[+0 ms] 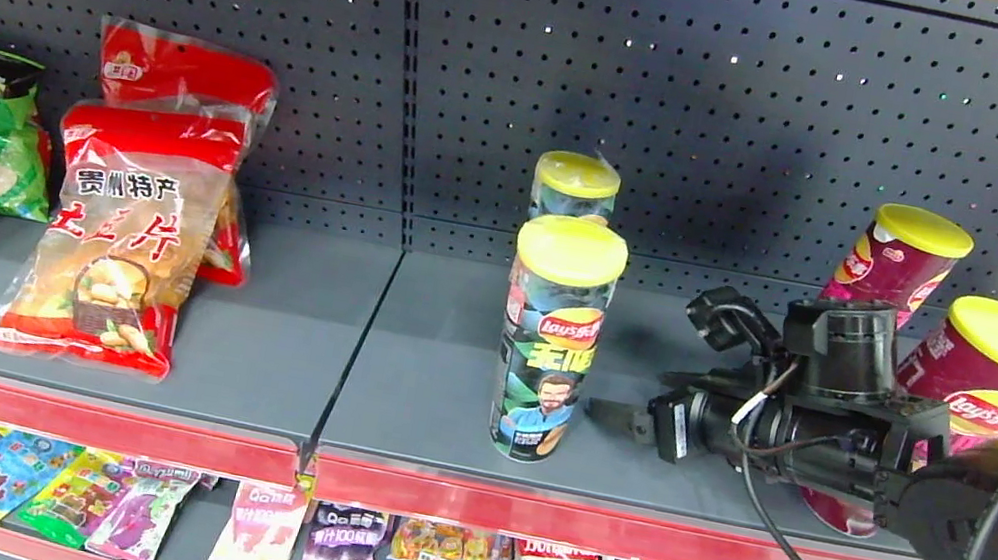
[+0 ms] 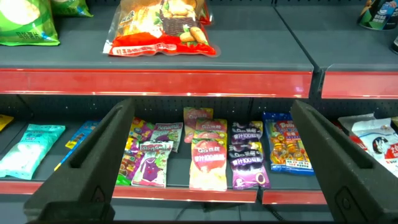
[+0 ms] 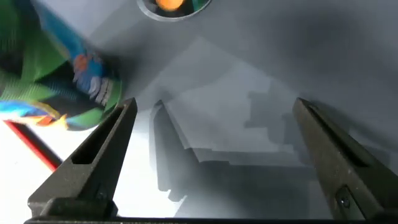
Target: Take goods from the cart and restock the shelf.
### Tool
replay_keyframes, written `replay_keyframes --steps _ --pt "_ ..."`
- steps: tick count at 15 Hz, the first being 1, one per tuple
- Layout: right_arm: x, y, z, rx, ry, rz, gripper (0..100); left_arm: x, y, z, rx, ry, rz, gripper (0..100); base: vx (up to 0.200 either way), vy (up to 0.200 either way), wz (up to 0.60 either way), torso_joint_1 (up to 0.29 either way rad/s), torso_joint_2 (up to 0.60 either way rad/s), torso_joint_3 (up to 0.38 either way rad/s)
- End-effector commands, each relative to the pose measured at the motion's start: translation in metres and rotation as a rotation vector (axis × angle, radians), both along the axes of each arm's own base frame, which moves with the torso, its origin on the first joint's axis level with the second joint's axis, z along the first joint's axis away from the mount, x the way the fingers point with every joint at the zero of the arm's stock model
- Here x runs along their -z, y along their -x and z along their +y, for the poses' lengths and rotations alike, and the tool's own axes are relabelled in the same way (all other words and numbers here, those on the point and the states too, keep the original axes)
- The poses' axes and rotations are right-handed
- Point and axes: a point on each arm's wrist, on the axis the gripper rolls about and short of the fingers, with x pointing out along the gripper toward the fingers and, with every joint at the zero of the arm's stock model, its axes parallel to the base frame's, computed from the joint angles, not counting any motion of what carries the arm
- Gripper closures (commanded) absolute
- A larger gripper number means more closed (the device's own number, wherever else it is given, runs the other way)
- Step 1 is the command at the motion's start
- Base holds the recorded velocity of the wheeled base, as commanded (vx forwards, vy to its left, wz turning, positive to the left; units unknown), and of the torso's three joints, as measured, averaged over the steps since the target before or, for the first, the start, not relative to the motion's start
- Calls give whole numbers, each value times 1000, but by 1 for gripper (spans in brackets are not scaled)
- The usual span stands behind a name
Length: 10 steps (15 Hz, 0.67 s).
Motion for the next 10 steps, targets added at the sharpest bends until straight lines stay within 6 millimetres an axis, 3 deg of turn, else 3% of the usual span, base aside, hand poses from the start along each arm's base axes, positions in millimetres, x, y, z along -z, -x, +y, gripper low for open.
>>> replay_keyframes --steps 1,5,10 --pt "0 -3 1 -1 -2 -2 0 0 0 0 0 0 0 0 0 0 0 0 0 0" --pt "3 -14 9 -10 -7 -6 0 0 0 0 0 0 0 0 0 0 0 0 0 0" --pt "6 -10 16 -38 -5 9 0 0 0 0 0 0 0 0 0 0 0 0 0 0"
